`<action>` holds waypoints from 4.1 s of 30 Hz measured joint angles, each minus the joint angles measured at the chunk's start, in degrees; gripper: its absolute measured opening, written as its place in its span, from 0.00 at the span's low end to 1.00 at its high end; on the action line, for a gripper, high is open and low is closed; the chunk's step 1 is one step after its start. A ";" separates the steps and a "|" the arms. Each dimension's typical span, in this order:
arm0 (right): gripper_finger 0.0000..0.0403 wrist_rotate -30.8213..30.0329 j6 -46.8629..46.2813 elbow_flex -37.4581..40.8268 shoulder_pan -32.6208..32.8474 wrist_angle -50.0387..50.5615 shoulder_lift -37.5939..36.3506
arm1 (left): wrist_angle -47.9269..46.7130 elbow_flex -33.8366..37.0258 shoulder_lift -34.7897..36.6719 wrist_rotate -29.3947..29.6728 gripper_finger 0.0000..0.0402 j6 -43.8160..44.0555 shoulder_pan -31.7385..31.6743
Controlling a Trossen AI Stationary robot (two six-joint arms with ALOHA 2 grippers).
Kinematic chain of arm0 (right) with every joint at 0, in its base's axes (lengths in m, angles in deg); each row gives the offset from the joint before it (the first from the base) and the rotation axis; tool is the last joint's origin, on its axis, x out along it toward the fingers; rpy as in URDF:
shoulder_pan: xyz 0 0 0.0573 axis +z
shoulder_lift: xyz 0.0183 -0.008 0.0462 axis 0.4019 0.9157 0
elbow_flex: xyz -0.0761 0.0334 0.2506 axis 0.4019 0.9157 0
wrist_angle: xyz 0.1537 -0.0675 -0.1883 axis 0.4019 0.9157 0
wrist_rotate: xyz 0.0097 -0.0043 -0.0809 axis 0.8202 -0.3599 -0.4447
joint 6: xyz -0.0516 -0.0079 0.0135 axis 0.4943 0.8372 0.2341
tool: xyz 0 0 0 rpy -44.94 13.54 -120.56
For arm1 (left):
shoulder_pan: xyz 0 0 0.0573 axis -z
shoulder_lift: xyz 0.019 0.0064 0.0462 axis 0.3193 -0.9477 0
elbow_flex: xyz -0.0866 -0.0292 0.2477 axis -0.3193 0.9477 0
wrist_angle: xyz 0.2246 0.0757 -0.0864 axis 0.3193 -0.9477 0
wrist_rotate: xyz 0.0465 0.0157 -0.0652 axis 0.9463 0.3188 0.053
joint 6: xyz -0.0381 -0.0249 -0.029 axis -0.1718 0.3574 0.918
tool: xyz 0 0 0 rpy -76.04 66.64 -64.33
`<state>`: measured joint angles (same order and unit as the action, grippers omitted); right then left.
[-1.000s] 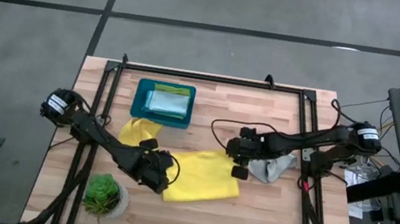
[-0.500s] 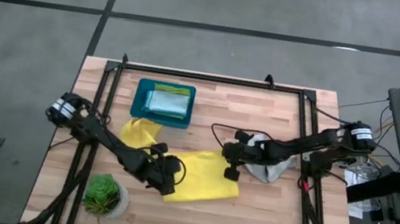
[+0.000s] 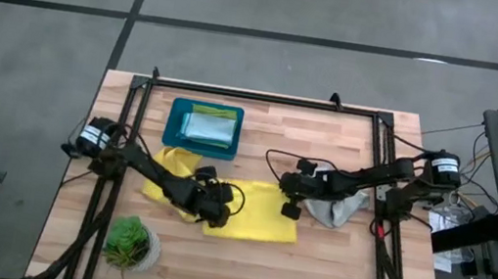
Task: Fold microfiber towels
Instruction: Fold the right yellow microfiber towel
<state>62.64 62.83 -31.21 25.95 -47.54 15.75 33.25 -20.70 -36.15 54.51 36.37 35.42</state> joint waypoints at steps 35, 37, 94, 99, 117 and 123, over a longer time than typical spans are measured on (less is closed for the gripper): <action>0.37 19.55 -39.05 -2.16 5.03 12.64 -14.81 | 8.43 3.59 9.03 -5.43 0.09 -7.06 2.08; 0.40 18.89 -37.24 -2.10 5.38 11.97 -14.79 | 8.96 3.79 8.52 -5.27 0.09 -7.02 2.12; 0.28 2.64 -45.33 -1.11 11.96 3.52 -2.42 | 21.06 7.35 1.86 -7.39 0.09 -0.43 2.82; 0.09 2.60 -44.48 -1.11 11.96 3.34 -2.42 | 20.99 7.38 2.06 -7.49 0.09 -0.45 2.82; 0.02 3.16 -42.88 -12.36 11.69 32.01 -9.40 | 17.08 7.63 12.14 -7.79 0.09 -2.51 9.60; 0.02 3.16 -41.49 -19.19 11.70 38.06 -7.66 | 17.62 7.66 9.03 -6.65 0.09 -1.83 10.27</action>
<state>65.80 21.34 -50.40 37.65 -9.48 8.09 50.87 -13.04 -27.11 47.86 34.53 45.69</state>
